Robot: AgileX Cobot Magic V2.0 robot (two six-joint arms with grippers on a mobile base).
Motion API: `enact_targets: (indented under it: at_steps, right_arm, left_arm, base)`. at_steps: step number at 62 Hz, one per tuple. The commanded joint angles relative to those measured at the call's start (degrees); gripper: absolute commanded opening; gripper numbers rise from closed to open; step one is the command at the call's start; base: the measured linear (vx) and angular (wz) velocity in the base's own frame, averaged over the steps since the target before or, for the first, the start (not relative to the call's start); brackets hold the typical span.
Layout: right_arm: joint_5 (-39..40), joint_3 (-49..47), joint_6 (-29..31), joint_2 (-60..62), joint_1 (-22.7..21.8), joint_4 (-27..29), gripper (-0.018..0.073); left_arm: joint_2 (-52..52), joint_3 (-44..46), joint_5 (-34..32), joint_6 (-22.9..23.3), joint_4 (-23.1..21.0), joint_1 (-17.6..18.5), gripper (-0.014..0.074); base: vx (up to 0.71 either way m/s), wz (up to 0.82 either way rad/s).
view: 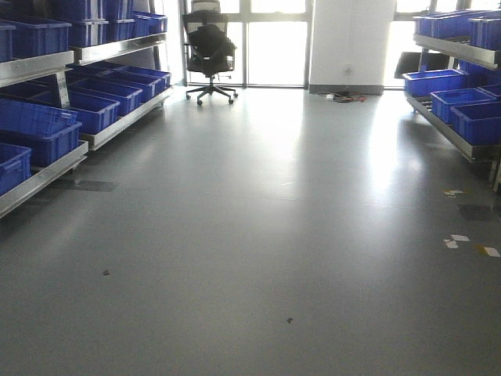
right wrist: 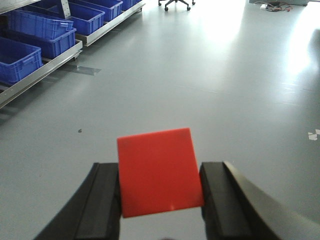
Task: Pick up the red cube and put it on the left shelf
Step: 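Drive the base to the rack of blue crates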
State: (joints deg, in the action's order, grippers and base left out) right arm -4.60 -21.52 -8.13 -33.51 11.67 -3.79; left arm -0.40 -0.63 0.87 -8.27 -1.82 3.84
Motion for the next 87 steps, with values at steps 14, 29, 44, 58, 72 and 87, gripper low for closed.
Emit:
enact_targets:
  at_steps: [14, 29, 44, 58, 72, 87]
  right_arm:
    - [5.4, -1.83, 0.18, 0.08, -0.27, -0.41, 0.0058]
    - [5.4, -1.83, 0.18, 0.08, -0.27, -0.41, 0.0058]
    - [5.34, -1.83, 0.18, 0.08, -0.27, -0.41, 0.0058]
    - [5.29, -1.83, 0.18, 0.08, -0.27, -0.41, 0.0058]
    - [5.24, -1.83, 0.18, 0.08, -0.27, -0.41, 0.0058]
    - [5.24, -1.83, 0.18, 0.08, -0.27, -0.41, 0.0058]
  left_arm:
    - [0.47, -1.26, -4.64, -0.03, -0.57, 0.08, 0.0106]
    - [0.47, -1.26, -4.64, -0.03, -0.57, 0.08, 0.0106]
    - [0.47, -1.26, -4.64, -0.03, -0.57, 0.08, 0.0106]
    - [0.47, -1.26, -4.64, -0.03, -0.57, 0.08, 0.0106]
    - [0.47, -1.26, -4.64, -0.03, -0.57, 0.08, 0.0106]
    - [0.47, -1.26, -4.64, -0.03, -0.57, 0.08, 0.0106]
  base:
    - [0.45, -0.06]
    - [0.51, -0.01]
    - [0.58, 0.12]
    - [0.61, 0.13]
    - [0.64, 0.12]
    - [0.66, 0.14]
